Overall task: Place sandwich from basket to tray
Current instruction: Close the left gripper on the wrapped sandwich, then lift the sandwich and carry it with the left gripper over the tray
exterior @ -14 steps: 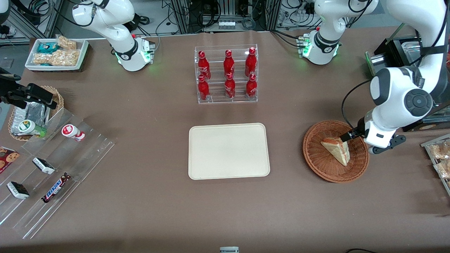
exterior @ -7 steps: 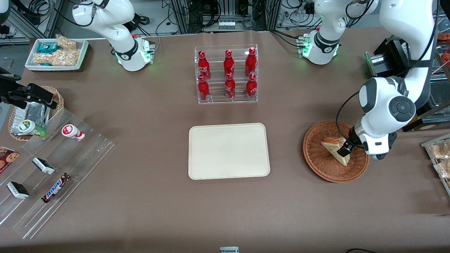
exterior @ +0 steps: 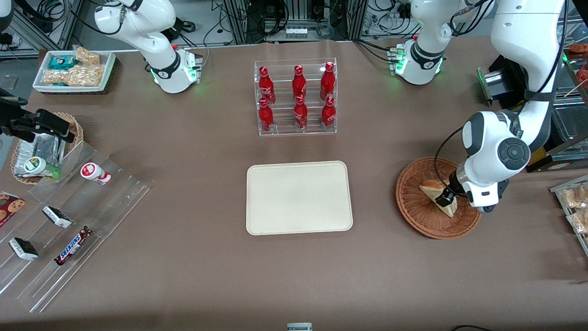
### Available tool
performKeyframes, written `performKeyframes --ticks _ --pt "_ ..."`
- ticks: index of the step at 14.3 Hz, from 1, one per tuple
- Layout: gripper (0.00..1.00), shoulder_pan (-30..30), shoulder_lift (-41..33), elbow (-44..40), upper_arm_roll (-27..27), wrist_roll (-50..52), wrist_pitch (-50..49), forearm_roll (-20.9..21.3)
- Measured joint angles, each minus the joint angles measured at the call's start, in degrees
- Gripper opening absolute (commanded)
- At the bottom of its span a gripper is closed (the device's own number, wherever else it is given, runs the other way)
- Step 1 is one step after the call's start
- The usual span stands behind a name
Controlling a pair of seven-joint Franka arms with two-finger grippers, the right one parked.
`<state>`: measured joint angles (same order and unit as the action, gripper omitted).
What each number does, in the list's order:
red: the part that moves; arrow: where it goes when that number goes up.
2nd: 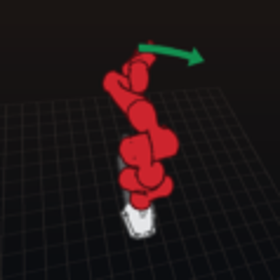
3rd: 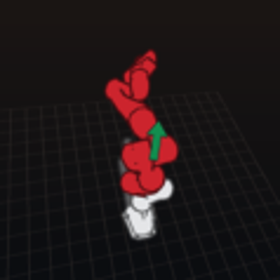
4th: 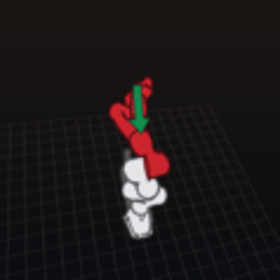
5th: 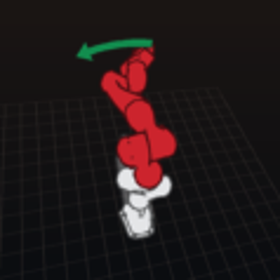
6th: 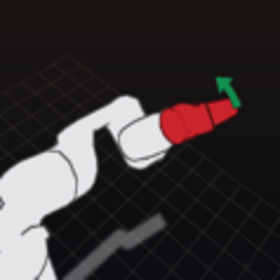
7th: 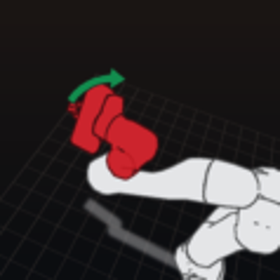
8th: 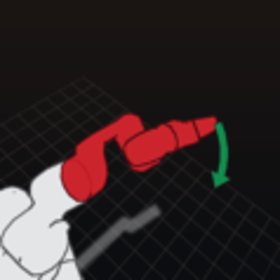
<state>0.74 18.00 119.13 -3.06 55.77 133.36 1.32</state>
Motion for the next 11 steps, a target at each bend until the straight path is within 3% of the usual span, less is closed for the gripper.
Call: performKeyframes --ticks 5,8,11 --pt "0.10 -0.03 -0.67 -3.69 -0.52 0.02 -8.44 -0.01" --pt "0.11 0.02 -1.07 -12.05 -3.65 0.59 -17.70 -0.07" --pt "0.11 0.15 -0.78 -17.29 -9.05 0.88 -20.88 -0.12"
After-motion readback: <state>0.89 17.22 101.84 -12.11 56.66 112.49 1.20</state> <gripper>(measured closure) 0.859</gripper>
